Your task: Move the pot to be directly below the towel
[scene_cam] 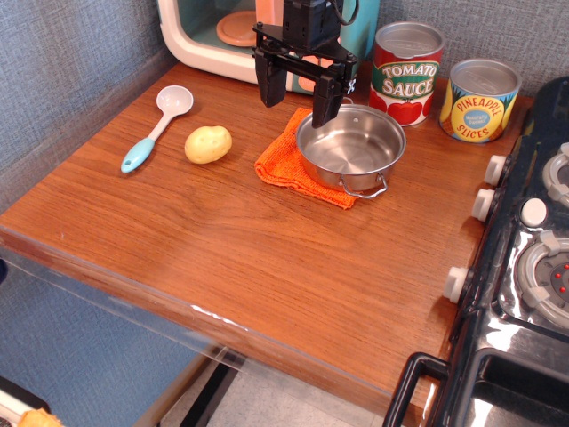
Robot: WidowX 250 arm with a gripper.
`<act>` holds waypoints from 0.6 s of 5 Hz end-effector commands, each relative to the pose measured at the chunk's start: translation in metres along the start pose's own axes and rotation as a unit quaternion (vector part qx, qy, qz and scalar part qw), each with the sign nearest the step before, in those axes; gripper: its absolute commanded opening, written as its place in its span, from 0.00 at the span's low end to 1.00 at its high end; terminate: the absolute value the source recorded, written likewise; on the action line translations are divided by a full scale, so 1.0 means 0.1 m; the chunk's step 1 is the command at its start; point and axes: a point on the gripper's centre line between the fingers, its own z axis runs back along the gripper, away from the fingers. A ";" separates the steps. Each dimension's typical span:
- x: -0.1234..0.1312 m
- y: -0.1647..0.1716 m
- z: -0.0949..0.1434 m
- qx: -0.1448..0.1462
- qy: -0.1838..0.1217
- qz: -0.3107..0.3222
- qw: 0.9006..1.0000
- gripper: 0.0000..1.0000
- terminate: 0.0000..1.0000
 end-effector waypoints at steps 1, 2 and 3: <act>0.00 0.00 0.00 0.000 0.000 0.000 1.000 1.00 0.00; 0.03 -0.05 -0.11 0.000 -0.002 0.003 1.000 1.00 0.00; 0.05 -0.09 -0.16 0.006 -0.002 0.001 1.000 1.00 0.00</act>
